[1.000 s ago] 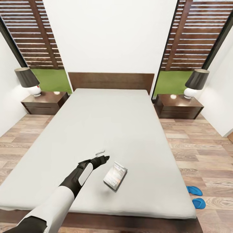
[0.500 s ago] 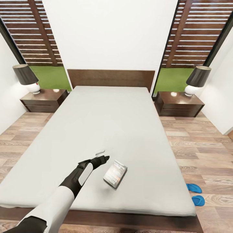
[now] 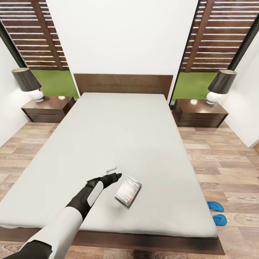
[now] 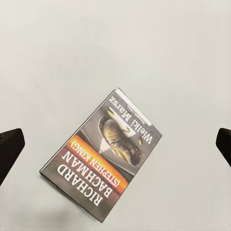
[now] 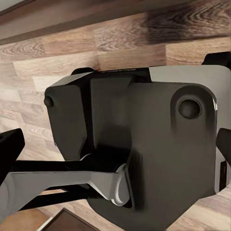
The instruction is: In the bedroom, move the book from the bed onto either nightstand, and place the two sandals side by side next to the bed.
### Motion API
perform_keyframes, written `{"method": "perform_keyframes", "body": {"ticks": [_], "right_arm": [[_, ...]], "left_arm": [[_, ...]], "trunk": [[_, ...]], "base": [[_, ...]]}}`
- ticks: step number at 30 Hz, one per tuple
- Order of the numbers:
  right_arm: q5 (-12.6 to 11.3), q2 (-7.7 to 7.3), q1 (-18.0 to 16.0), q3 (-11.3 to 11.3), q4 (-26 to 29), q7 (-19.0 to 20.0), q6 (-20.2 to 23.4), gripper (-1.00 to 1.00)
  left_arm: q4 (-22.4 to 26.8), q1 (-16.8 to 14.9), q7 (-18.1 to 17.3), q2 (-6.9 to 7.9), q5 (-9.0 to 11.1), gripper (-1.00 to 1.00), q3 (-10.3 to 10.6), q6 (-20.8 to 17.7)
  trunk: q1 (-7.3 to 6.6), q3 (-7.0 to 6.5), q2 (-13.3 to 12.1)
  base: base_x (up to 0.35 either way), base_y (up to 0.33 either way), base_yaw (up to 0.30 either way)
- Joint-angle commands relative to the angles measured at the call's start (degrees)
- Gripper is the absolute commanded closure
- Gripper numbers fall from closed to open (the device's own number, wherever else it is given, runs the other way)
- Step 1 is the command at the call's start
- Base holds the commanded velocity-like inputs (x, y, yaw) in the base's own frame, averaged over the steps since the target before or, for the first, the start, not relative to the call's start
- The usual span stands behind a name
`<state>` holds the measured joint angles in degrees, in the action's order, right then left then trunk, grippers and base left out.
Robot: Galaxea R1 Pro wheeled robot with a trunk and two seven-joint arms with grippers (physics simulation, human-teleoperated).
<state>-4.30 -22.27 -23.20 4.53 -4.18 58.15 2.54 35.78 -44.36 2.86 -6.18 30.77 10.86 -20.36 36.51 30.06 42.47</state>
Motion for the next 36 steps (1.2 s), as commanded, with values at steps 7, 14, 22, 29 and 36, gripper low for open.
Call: {"method": "perform_keyframes", "body": {"ticks": [7, 14, 22, 29, 36], "right_arm": [[-0.10, -0.23, -0.09, 0.47, -0.22, 0.21, 0.27, -1.00], [-0.10, -0.23, -0.09, 0.43, -0.22, 0.14, 0.23, -1.00], [-0.10, -0.23, -0.09, 0.40, -0.22, 0.12, 0.18, -1.00], [-0.07, -0.23, -0.07, 0.39, -0.22, 0.00, 0.13, -1.00], [-0.01, -0.23, -0.09, 0.39, -0.22, -0.13, 0.10, -1.00]], "left_arm": [[0.08, -0.03, 0.30, 0.03, 0.52, -1.00, 0.16, -0.20], [0.08, -0.03, 0.30, 0.03, 0.52, -1.00, 0.21, -0.20], [0.08, -0.03, 0.30, 0.03, 0.52, -1.00, 0.21, -0.20], [0.08, -0.03, 0.30, 0.03, 0.52, -1.00, 0.21, -0.20], [0.08, -0.03, 0.30, 0.03, 0.52, -1.00, 0.21, -0.20]], "trunk": [[0.01, 0.69, 0.06], [0.01, 1.32, 0.06], [0.01, 2.04, 0.06], [0.01, 2.67, 0.06], [0.01, 3.30, 0.06]], "base": [[0.000, 0.000, 0.000], [0.000, 0.000, 0.000], [0.000, 0.000, 0.000], [0.000, 0.000, 0.000], [0.000, 0.000, 0.000]]}}
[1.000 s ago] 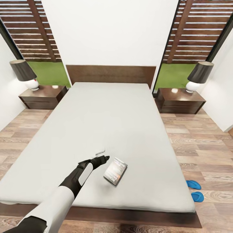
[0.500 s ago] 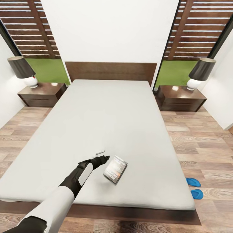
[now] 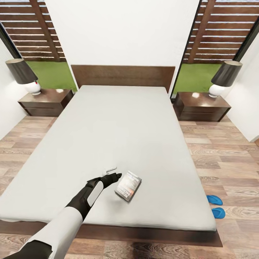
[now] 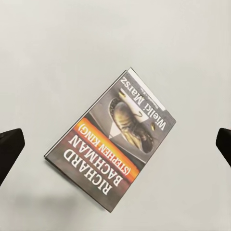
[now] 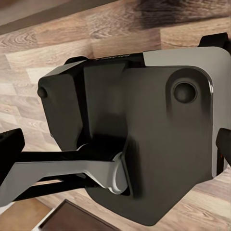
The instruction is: In the bedroom, move the book from the bed onto either nightstand, and place the two sandals side by side next to the bed.
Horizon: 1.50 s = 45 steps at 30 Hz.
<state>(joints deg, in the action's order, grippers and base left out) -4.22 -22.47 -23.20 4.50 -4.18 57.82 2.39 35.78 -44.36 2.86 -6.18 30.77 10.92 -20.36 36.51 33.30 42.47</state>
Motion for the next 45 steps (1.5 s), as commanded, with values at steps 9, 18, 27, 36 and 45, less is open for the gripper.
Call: {"method": "perform_keyframes", "body": {"ticks": [9, 18, 27, 36, 45], "right_arm": [[-0.09, -0.03, -0.09, 0.42, -0.22, 0.19, 0.25, -1.00], [-0.09, -0.03, -0.09, 0.42, -0.22, 0.19, 0.25, -1.00], [-0.09, -0.03, -0.09, 0.42, -0.22, 0.19, 0.25, -1.00], [-0.15, -0.03, -0.09, 0.42, -0.22, 0.35, 0.25, -1.00], [-0.16, -0.03, -0.09, 0.42, -0.22, 0.45, 0.25, -1.00]], "left_arm": [[0.36, -0.02, 0.22, 0.03, 0.55, -1.00, 0.16, -0.12], [0.43, -0.02, 0.21, 0.03, 0.60, -1.00, 0.07, -0.12], [0.43, -0.02, 0.15, 0.11, 0.61, -1.00, -0.04, -0.12], [3.17, -0.12, 0.78, -0.04, 0.62, -1.00, -0.08, -0.61], [8.62, -4.84, 6.60, -0.11, 1.05, -1.00, -0.19, -5.18]], "trunk": [[0.01, 0.87, 0.05], [0.01, 1.67, 0.05], [0.01, 2.48, 0.05], [0.01, 3.29, 0.05], [0.01, 4.10, 0.05]], "base": [[0.000, 0.000, 0.000], [0.000, 0.000, 0.000], [0.000, 0.000, 0.000], [0.000, 0.000, 0.000], [0.000, 0.000, 0.000]]}}
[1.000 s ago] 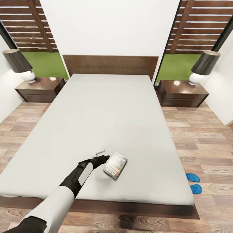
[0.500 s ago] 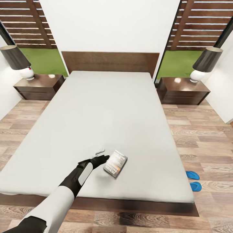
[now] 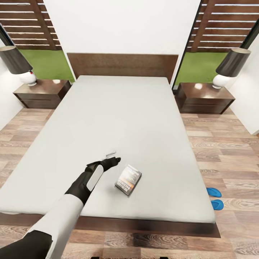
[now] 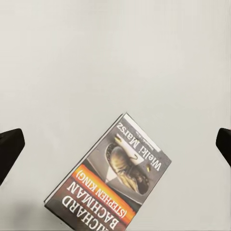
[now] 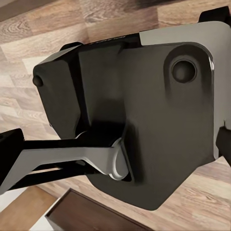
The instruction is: In the bedroom, move the book from the bed onto either nightstand, and place the two sandals side by side next to the bed.
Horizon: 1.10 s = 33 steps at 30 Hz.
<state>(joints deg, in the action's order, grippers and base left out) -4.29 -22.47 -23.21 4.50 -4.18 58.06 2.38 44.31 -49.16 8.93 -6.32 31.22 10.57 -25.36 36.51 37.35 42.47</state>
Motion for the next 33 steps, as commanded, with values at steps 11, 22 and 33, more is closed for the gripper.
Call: {"method": "perform_keyframes", "body": {"ticks": [11, 22, 33], "right_arm": [[-0.10, -0.03, -0.08, 0.42, -0.22, 0.29, 0.25, -1.00], [-0.10, -0.05, -0.08, 0.42, -0.22, 0.30, 0.25, -1.00], [-0.10, -0.14, -0.08, 0.91, -0.16, 0.32, 0.31, -1.00]], "left_arm": [[-1.39, -2.76, 1.07, -0.08, 0.71, -1.00, 0.39, -3.35], [-2.03, -2.81, 0.88, -0.11, 0.66, -1.00, 0.58, -3.35], [-2.03, -2.70, 0.75, -0.10, 0.63, -1.00, 0.59, -3.30]], "trunk": [[0.01, 1.04, 0.05], [0.01, 2.02, 0.05], [0.01, 2.81, 0.05]], "base": [[0.000, 0.000, 0.000], [0.000, 0.000, 0.000], [0.000, 0.000, 0.000]]}}
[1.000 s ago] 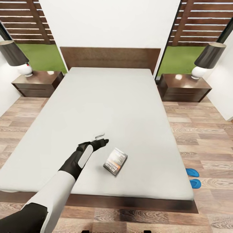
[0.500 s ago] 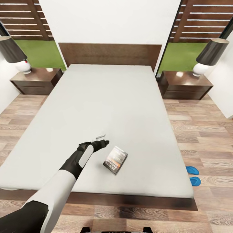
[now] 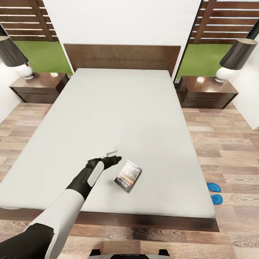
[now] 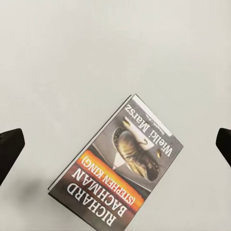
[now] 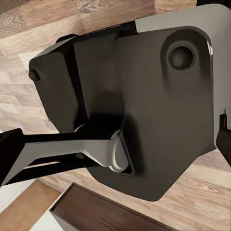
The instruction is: In the bedroom, move the book from the bed onto either nightstand, and place the two sandals side by side next to the bed.
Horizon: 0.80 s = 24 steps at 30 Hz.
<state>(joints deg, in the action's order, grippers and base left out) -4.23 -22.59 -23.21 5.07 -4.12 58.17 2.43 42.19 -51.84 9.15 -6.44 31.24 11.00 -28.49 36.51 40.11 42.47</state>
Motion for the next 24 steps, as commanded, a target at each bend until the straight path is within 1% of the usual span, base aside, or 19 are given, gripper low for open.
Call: {"method": "perform_keyframes", "body": {"ticks": [1, 3, 4, 5, 7, 10, 13, 21, 24], "right_arm": [[-0.16, -0.10, -0.08, 0.41, -0.18, 0.16, 0.26, -1.00], [-0.16, -0.38, -0.17, 0.49, 0.10, 0.17, 0.31, -1.00], [-0.16, -0.70, -0.21, 0.50, 2.30, 0.22, 0.61, -1.00], [-0.16, -0.75, -0.22, 0.50, 3.40, 0.22, 0.71, -1.00], [-0.16, -0.88, -0.24, 0.48, 7.68, 0.09, 0.89, -1.00], [-0.10, -0.94, -0.25, 0.33, 10.32, -0.15, 0.70, -1.00], [-0.04, -0.96, -0.26, 0.04, 11.12, -0.36, 0.38, -1.00], [0.01, -1.05, -0.23, -0.06, 11.15, -0.76, 0.21, -1.00], [0.01, -1.06, -0.22, -0.06, 11.15, -0.77, 0.20, -1.00]], "left_arm": [[0.08, -0.02, 0.47, 0.03, 0.61, -1.00, 0.16, -0.21], [0.09, -0.02, 0.39, 0.03, 0.59, -1.00, 0.16, -0.23], [0.09, -0.02, 0.37, 0.03, 0.61, -1.00, 0.16, -0.21], [0.09, 0.00, 0.36, 0.03, 0.62, -1.00, 0.16, -0.20], [0.08, 0.04, 0.35, 0.03, 0.65, -1.00, 0.16, -0.18], [0.08, 0.06, 0.34, 0.00, 0.66, -1.00, 0.16, -0.17], [0.10, 0.07, 0.39, 0.00, 0.66, -1.00, 0.16, -0.16], [0.08, 0.19, 0.34, -0.04, 0.67, -1.00, 0.16, -0.16], [0.08, 0.23, 0.34, -0.05, 0.67, -1.00, 0.16, -0.16]], "trunk": [[0.01, 0.06, 0.05], [0.01, 0.08, 0.05], [0.01, 0.08, 0.05], [0.01, 0.08, 0.05], [0.01, 0.09, 0.05], [0.01, 0.09, 0.05], [0.01, 0.09, 0.05], [0.01, 0.09, 0.05], [0.67, 0.63, 1.25]], "base": [[0.000, 0.000, 0.000], [0.000, 0.000, 0.000], [0.000, 0.000, 0.000], [0.000, 0.000, 0.000], [0.000, 0.000, 0.000], [0.000, 0.000, 0.000], [0.000, 0.000, 0.000], [0.000, 0.000, 0.000], [0.000, 0.000, 0.000]]}}
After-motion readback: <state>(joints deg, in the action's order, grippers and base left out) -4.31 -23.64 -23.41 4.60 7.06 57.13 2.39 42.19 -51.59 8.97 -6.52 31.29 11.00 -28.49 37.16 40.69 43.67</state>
